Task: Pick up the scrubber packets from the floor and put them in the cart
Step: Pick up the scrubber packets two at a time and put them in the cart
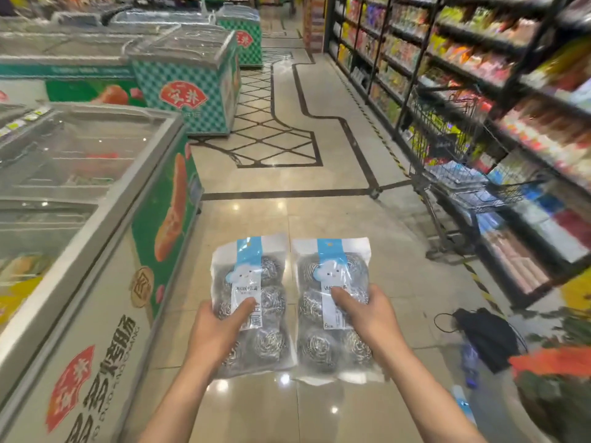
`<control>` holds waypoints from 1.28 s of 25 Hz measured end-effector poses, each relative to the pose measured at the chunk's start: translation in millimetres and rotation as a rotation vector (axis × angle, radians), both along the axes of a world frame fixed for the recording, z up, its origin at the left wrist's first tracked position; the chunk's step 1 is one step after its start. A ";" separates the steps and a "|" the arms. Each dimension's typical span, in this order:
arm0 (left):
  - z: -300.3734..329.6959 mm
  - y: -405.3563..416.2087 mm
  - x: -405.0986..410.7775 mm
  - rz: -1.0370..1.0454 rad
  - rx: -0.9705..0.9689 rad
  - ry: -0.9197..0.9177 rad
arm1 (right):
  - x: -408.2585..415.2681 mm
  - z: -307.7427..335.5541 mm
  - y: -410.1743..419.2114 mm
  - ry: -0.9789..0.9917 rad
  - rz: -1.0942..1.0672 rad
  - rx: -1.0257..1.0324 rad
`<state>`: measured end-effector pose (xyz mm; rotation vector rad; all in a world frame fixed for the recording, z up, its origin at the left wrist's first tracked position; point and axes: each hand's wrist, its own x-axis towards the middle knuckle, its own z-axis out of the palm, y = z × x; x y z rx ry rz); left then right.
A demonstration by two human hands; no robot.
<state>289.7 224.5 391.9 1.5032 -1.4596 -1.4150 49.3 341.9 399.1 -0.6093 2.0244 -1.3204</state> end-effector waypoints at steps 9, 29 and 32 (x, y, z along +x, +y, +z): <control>-13.2 -162.5 -186.7 -0.141 0.023 -0.065 | -158.2 -16.3 -120.2 -0.044 -0.189 -0.005; -14.2 -528.7 -688.8 -0.601 0.051 -0.026 | -568.7 -13.1 -411.3 -0.025 -0.595 -0.046; -9.6 -562.9 -789.5 -0.666 0.055 -0.031 | -659.9 -7.7 -442.4 -0.024 -0.625 -0.067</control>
